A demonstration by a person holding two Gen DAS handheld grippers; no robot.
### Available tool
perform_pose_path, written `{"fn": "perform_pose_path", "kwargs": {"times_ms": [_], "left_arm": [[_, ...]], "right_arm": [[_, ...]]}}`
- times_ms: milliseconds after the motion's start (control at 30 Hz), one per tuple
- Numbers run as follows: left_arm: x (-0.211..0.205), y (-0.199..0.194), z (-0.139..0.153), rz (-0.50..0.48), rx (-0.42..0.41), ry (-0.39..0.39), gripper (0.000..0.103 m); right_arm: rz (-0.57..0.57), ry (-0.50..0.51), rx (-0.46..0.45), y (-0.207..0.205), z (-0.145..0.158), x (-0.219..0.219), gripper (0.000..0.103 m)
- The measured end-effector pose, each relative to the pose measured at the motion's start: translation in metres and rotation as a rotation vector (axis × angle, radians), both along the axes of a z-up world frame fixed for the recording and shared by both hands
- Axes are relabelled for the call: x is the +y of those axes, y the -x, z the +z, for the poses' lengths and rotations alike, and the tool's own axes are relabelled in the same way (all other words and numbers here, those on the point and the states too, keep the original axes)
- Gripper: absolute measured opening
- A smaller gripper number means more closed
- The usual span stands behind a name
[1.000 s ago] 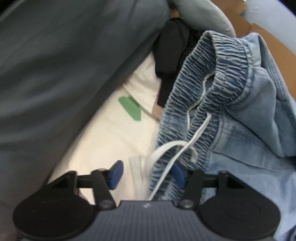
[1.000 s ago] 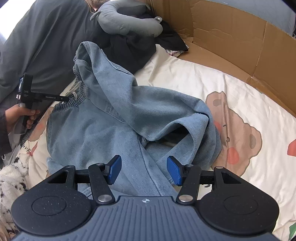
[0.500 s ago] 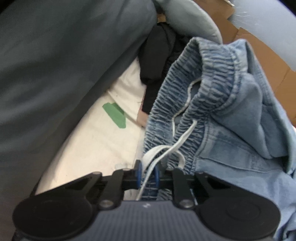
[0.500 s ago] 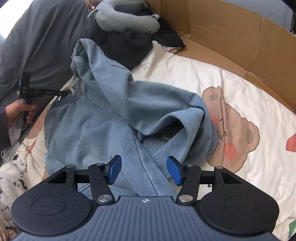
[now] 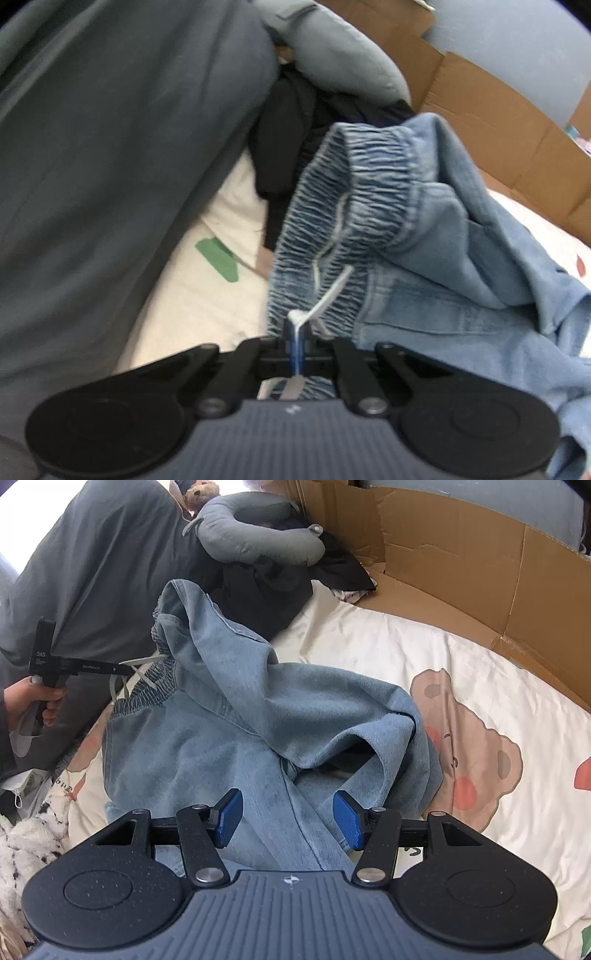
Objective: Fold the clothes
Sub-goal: 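Pull the waistband with the left gripper to straighten the jeans, then release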
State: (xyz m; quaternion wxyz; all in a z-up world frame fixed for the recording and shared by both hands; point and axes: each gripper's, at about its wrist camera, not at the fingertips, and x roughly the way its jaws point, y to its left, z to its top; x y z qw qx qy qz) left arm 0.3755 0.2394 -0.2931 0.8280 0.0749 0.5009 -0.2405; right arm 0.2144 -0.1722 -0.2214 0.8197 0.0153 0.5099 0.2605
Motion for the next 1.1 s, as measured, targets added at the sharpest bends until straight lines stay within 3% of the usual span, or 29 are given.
{"fn": "perform_pose_path", "kwargs": {"times_ms": [267, 433, 500, 633, 767, 1100], "left_arm": [[-0.038, 0.001, 0.031, -0.002, 0.117, 0.054, 0.001], [-0.058, -0.001, 0.029, 0.054, 0.210, 0.111, 0.002], [-0.068, 0.004, 0.025, 0.032, 0.240, 0.136, 0.003], [-0.089, 0.019, 0.015, -0.069, 0.295, 0.130, 0.019], [-0.095, 0.032, 0.015, -0.125, 0.301, 0.135, 0.031], [-0.061, 0.047, 0.041, -0.111, 0.250, 0.174, 0.037]], "right_arm": [[-0.006, -0.016, -0.014, -0.001, 0.008, -0.001, 0.061], [-0.005, -0.018, -0.017, 0.004, 0.009, -0.003, 0.061], [-0.006, -0.020, -0.016, 0.005, 0.009, -0.004, 0.061], [-0.008, -0.019, -0.010, 0.004, 0.008, -0.006, 0.061], [-0.006, -0.017, -0.005, 0.003, 0.006, -0.008, 0.061], [0.004, -0.003, -0.012, 0.003, 0.004, -0.007, 0.061]]}}
